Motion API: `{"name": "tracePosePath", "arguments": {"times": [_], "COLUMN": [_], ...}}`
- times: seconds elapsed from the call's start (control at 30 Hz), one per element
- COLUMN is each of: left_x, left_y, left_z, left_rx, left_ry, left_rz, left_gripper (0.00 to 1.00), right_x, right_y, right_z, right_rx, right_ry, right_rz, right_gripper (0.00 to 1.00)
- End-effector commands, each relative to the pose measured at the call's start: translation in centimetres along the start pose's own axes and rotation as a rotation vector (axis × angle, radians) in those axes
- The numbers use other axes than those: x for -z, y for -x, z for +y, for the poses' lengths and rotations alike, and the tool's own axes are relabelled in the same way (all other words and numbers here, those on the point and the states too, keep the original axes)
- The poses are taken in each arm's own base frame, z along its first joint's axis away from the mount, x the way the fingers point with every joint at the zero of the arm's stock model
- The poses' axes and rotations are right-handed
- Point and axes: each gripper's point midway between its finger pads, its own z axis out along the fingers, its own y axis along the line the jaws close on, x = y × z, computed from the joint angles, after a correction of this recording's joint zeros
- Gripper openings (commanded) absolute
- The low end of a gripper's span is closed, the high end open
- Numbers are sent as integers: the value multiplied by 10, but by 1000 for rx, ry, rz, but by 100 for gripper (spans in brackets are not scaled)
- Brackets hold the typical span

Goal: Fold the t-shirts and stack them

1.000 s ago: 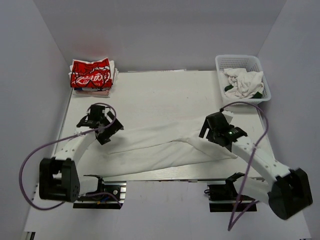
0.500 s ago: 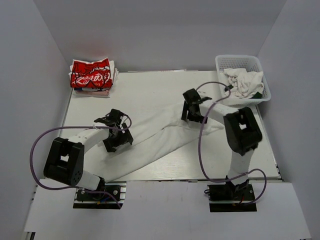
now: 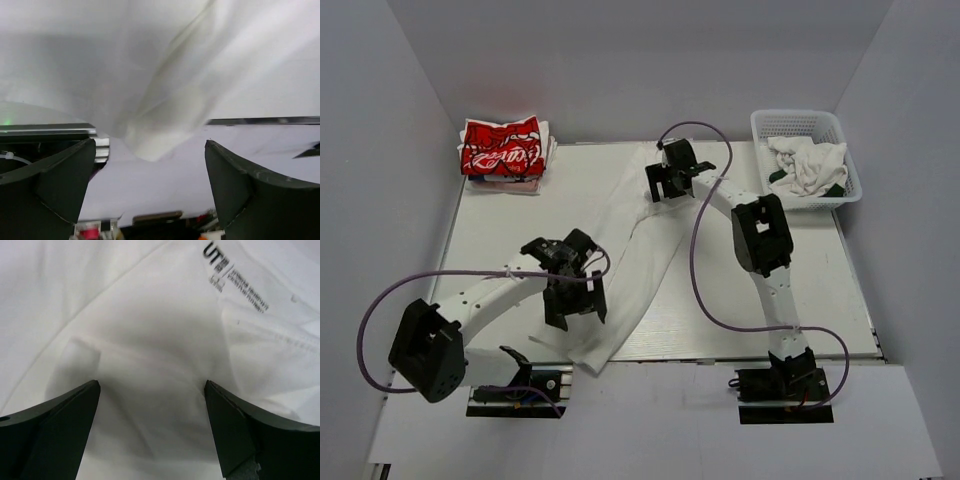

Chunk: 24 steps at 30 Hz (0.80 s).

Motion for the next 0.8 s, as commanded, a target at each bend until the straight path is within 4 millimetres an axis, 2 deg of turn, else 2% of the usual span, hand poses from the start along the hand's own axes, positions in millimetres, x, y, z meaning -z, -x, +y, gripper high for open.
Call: {"name": "tracePosePath", "arguments": {"times": [0.0, 0.03, 0.07, 0.13, 0.17, 0.2, 0.23, 0.27, 0.3, 0.37, 0.43, 0.47, 0.53, 0.6, 0.7, 0.73, 0.77], "left_x": [30, 29, 32, 16, 13, 7, -6, -9, -12, -21, -28, -33, -46, -57, -74, -77, -80], "left_y": [30, 42, 52, 63, 71, 68, 69, 70, 71, 67, 64, 54, 48, 37, 27, 29, 31], "left_z": [-18, -13, -18, -21, -28, -32, -29, -30, -32, -27, -25, -20, -23, -29, -41, -51, -58], "left_rx": [-28, -32, -53, -135, -162, -203, -253, -273, -288, -322, -359, -371, -387, -403, -457, -482, -504], "left_ry": [-19, 51, 71, 129, 121, 137, 175, 192, 215, 258, 273, 284, 257, 214, 168, 139, 133], "left_rz": [-141, -187, -214, -207, -218, -198, -171, -165, -171, -137, -119, -91, -63, -11, 31, 16, 11], "left_gripper": [100, 100, 100, 100, 100, 100, 100, 100, 100, 100, 100, 100, 100, 100, 100, 100, 100], "right_x": [58, 64, 78, 91, 96, 98, 97, 98, 100, 98, 102, 100, 96, 87, 80, 72, 70], "right_y": [41, 50, 57, 54, 38, 34, 20, 5, -1, -28, -44, -61, -67, -86, -82, -89, -82], "right_z": [13, 14, 14, 19, 17, 14, 18, 19, 21, 28, 35, 40, 44, 41, 39, 37, 35], "right_rx": [93, 92, 93, 46, 28, 3, -36, -47, -64, -96, -122, -116, -116, -118, -124, -128, -130], "right_ry": [105, 110, 113, 118, 111, 99, 107, 109, 115, 116, 148, 159, 172, 143, 132, 124, 120], "right_rz": [-154, -187, -200, -166, -95, -75, -34, 21, 39, 105, 137, 167, 162, 221, 220, 240, 227], "right_gripper": [91, 91, 91, 91, 91, 91, 91, 91, 91, 91, 91, 91, 91, 91, 91, 91, 91]}}
